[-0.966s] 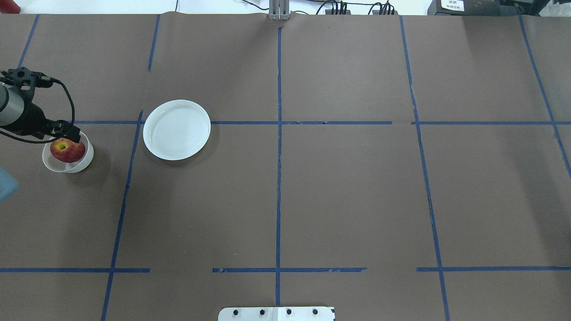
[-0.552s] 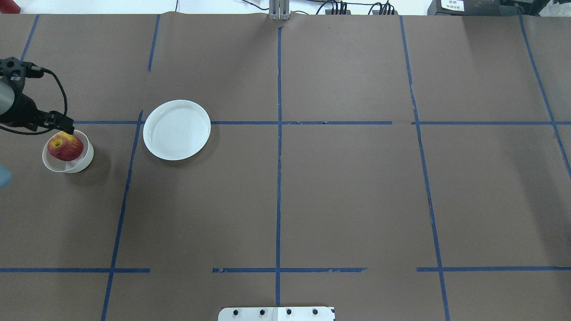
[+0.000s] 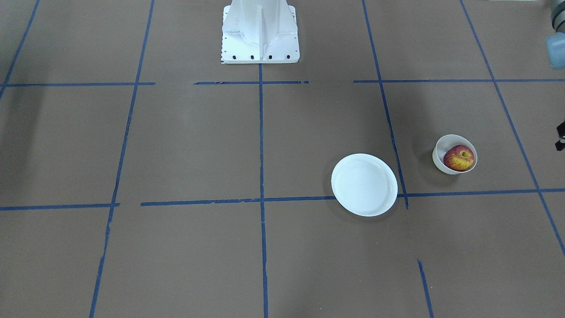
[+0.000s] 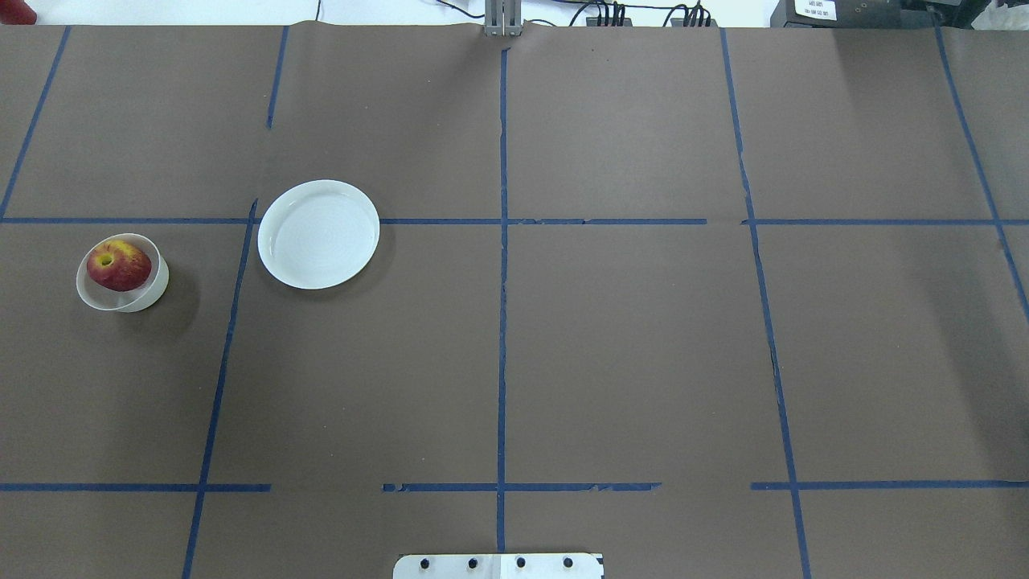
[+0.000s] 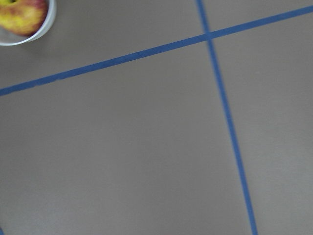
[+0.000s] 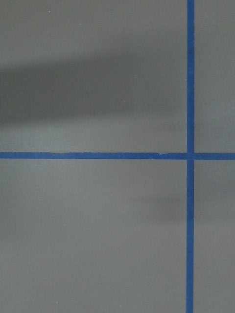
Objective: Move apple from plate to bowl
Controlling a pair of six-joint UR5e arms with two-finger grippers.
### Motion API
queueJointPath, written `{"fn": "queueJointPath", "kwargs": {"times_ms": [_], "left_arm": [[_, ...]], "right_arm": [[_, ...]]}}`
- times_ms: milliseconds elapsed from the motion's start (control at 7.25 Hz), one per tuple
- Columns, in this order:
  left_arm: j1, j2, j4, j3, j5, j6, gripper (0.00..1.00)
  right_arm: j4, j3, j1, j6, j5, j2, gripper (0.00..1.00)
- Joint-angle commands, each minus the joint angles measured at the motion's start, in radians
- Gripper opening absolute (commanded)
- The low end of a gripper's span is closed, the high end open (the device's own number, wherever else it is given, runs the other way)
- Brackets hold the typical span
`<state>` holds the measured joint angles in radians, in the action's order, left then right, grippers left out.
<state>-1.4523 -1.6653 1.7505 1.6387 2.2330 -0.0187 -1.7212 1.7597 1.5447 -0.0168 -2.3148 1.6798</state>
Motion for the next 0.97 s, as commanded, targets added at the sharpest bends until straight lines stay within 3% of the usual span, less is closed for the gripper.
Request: {"fn": "queueJointPath", "kwargs": {"times_ms": [0,276,828], "left_arm": [[-0.176,0.045,-0.162,-0.010,0.051,0.114,1.00],[-0.184,0.071,-0.246,-0.040,0.073,0.117,1.00],[-0.183,0.093,-0.247,-0.043,0.109,0.115,1.00]], "right_arm": [[0.000,0.001,0.000,0.000,0.000,0.000,1.00],[0.000,0.000,0.000,0.000,0.000,0.000,1.00],[0.000,0.001,0.000,0.000,0.000,-0.002,1.00]]}}
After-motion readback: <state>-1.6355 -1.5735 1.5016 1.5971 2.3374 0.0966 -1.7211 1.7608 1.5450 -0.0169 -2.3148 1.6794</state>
